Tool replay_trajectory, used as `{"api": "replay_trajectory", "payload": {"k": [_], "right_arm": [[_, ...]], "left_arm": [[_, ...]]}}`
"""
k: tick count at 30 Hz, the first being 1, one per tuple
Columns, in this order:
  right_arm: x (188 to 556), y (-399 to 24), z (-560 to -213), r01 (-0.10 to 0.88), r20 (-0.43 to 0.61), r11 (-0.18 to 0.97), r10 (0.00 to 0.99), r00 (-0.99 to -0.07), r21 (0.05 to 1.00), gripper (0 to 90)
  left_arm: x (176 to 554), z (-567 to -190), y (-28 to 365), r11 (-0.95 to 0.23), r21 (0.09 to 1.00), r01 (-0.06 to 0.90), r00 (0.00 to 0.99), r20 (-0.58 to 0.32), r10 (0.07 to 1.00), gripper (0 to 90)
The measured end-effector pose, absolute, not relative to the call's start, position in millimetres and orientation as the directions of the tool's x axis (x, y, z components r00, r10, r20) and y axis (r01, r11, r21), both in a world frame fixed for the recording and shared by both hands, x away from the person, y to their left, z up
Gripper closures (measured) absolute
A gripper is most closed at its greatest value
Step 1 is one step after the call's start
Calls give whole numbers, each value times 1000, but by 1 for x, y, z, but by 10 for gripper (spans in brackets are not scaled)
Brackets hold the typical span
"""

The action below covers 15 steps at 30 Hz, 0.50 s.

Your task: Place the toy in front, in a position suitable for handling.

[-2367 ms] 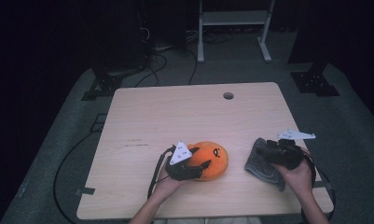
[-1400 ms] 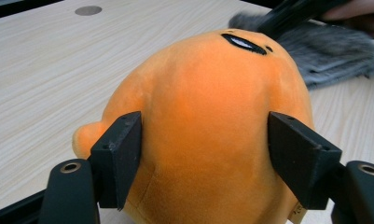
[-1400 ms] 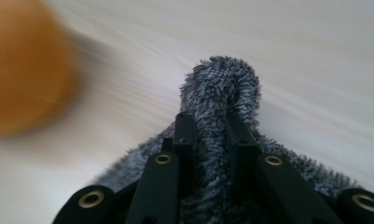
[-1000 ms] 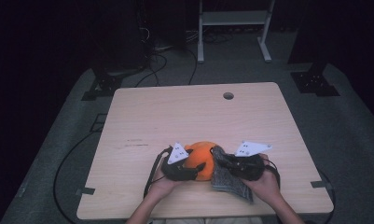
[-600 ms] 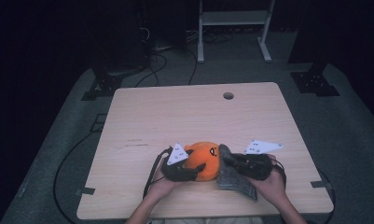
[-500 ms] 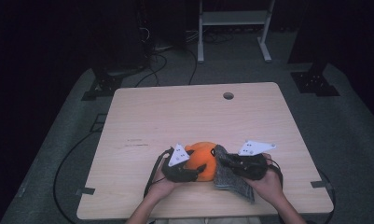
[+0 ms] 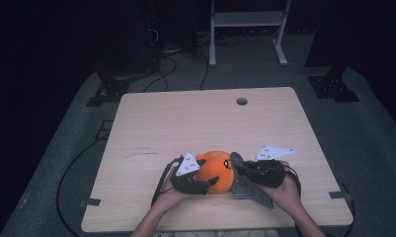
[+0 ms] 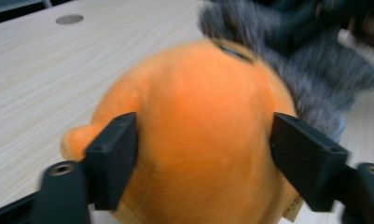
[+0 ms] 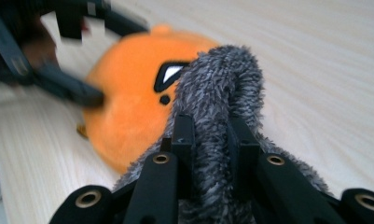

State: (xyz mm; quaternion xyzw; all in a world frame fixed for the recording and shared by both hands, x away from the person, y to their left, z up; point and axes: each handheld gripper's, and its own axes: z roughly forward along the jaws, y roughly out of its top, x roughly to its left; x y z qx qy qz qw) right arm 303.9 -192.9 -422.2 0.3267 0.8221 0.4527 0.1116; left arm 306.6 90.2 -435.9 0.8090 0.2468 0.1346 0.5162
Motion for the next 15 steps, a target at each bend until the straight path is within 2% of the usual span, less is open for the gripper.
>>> {"api": "replay_trajectory", "payload": {"k": [1, 3, 4, 8, 11, 15], "right_arm": [[303, -196, -423, 445, 124, 388, 625, -771, 807, 753], [301, -199, -422, 454, 145, 377, 619, -772, 807, 755], [301, -199, -419, 449, 146, 368, 618, -773, 814, 755], [297, -195, -414, 423, 135, 356, 611, -780, 833, 754], [304, -195, -420, 463, 168, 346, 625, -763, 816, 757], [309, -204, -430, 507, 145, 382, 671, -727, 773, 761]], "left_arm": [[310, -435, 92, -307, 909, 283, 826, -68, 560, 221], [311, -438, 90, -322, 903, 285, 830, -65, 554, 270], [309, -443, 86, -351, 896, 274, 822, -28, 569, 283], [311, -444, 90, -342, 892, 295, 819, -52, 572, 306], [313, -446, 96, -331, 892, 308, 819, -71, 569, 306], [313, -446, 97, -338, 892, 301, 820, -61, 569, 306]]}}
